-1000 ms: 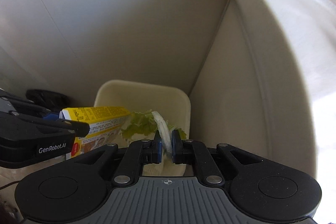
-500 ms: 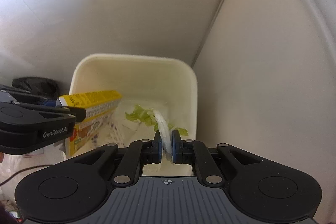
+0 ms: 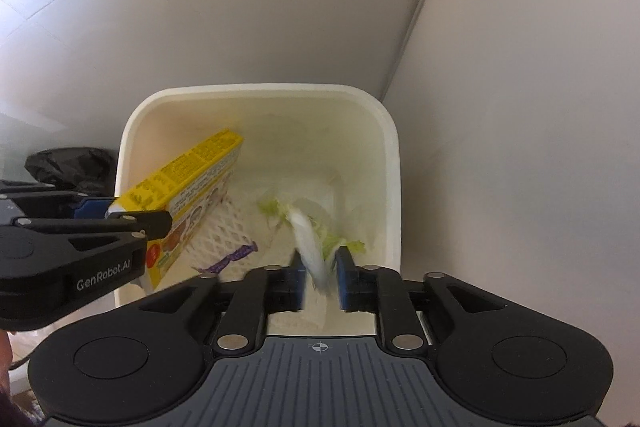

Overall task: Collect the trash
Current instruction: 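Open the right tool while the left tool opens, dropping both items into the bin, then raise both tools up toward the purple glove and blue cup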

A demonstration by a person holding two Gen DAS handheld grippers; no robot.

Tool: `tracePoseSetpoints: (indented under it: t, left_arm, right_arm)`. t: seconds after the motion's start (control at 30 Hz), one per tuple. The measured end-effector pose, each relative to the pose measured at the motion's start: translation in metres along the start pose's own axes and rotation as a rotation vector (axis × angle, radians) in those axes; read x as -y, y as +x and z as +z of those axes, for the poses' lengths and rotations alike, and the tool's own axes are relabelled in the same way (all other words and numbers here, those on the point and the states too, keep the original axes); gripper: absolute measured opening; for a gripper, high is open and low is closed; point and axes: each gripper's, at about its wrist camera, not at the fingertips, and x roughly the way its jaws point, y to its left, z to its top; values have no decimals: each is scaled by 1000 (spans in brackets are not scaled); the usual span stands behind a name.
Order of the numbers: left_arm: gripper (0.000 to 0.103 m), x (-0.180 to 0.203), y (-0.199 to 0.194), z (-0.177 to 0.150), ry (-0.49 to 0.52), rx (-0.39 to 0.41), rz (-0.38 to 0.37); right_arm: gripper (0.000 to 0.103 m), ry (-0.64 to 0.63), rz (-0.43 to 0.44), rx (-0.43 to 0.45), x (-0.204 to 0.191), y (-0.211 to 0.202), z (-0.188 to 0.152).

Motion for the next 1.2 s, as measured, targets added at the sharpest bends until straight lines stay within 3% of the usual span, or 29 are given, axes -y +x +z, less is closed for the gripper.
tracePoseSetpoints:
  t: [0.03,0.1,0.4,0.8,1.2]
  left_arm:
    - [26,2,-2,1,-1,-1,0]
    - [31,1,-2,3,-3,-5,-2]
    - [43,0,-3,8,0,0,-12]
    - [46,-7,-23,6,0,32,-14]
    - [58,-20,-51,-24,-36,60,-11]
  right_arm:
    - [43,10,1,-3,2,-1,0]
    - [51,22,9,-1,4,-1,1]
    - [52,-2,14,-8,-2,-2,3]
    - [54,-18,8,-4,-10,-17,-3]
    - [60,-37,34,23,-17,-54,-27]
